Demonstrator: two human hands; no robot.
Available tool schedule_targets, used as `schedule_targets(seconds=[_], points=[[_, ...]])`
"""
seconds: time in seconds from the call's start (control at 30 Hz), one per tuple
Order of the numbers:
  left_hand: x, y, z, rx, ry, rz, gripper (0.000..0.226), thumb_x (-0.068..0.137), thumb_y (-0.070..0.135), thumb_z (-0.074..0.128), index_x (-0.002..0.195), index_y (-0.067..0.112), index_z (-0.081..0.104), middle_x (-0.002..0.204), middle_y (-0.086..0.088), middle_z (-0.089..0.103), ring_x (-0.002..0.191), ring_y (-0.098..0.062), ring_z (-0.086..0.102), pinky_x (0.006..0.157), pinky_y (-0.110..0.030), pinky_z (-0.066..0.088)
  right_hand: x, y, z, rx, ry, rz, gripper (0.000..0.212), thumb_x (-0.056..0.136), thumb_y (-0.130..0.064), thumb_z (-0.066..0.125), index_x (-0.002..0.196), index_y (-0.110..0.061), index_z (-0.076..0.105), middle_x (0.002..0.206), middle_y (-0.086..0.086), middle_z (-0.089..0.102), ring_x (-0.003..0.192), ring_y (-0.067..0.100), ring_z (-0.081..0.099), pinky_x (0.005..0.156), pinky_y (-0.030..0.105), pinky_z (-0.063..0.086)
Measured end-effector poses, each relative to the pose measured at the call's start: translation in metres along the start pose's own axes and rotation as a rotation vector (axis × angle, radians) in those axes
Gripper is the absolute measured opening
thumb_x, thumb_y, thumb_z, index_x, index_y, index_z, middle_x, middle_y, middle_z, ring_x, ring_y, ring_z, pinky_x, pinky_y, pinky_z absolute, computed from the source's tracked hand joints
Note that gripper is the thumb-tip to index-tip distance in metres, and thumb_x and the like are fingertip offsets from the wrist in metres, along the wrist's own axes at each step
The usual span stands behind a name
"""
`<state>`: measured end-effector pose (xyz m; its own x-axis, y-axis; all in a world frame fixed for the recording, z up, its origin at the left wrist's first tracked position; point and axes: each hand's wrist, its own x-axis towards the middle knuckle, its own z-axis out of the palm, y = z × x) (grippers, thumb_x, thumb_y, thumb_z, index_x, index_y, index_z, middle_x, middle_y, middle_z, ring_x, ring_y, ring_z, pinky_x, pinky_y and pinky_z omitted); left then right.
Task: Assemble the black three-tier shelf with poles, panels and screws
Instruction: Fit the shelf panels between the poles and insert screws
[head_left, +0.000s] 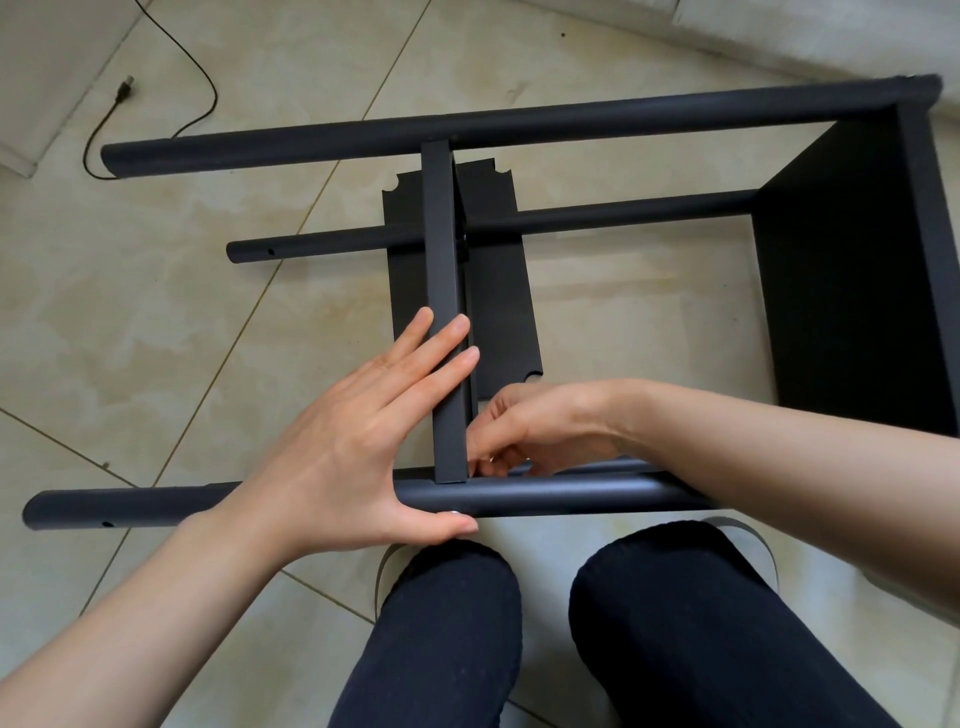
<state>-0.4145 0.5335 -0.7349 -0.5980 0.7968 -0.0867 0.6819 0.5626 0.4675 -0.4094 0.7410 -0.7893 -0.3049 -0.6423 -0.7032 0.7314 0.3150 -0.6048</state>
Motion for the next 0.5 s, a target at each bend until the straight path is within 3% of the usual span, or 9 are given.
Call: schedule_targets(seconds=[0.1,0.3,0.4,0.5], points=[[0.0003,-0.0002,0.0005,-0.006,0.002,0.001,0.113,0.070,0.071,0.070,0.157,0.012,0.028,0.168,0.000,0.015,0.155,-0.021,0.009,0.117,-0.045,0.032,-0.0020,0.0008,-0.0025,0.068,-0.052,-0.027,0.016,0.090,-0.019,0.064,0.077,-0.019,0.071,0.076,-0.001,0.058,0.069,0.009,0.053,0.078,0.030,0.036],[0.0001,-0.0009,0.0007,-0.005,0.001,0.000,0.113,0.070,0.071,0.070,0.157,0.013,0.028,0.168,0.001,0.015,0.155,-0.021,0.009,0.117,-0.043,0.031,-0.0001,0.0011,-0.0015,0.007,-0.016,-0.016,0.027,0.090,-0.020,0.064,0.065,-0.023,0.073,0.067,-0.003,0.056,0.062,0.007,0.052,0.070,0.029,0.035],[0.0005,-0.0009,0.0003,-0.007,-0.001,0.000,0.113,0.070,0.071,0.070,0.157,0.013,0.028,0.168,0.001,0.014,0.156,-0.021,0.009,0.117,-0.044,0.030,-0.0019,0.0013,-0.0017,0.053,-0.048,-0.028,0.013,0.085,-0.026,0.066,0.074,-0.019,0.070,0.074,-0.001,0.054,0.068,0.009,0.050,0.074,0.030,0.034],[0.0008,-0.0005,0.0001,-0.005,-0.003,-0.001,0.113,0.070,0.071,0.069,0.157,0.013,0.028,0.168,0.001,0.014,0.156,-0.021,0.008,0.117,-0.044,0.030,-0.0015,0.0022,-0.0033,0.093,-0.068,-0.060,0.015,0.093,-0.013,0.061,0.080,-0.014,0.068,0.071,-0.003,0.060,0.067,0.009,0.052,0.075,0.027,0.038]])
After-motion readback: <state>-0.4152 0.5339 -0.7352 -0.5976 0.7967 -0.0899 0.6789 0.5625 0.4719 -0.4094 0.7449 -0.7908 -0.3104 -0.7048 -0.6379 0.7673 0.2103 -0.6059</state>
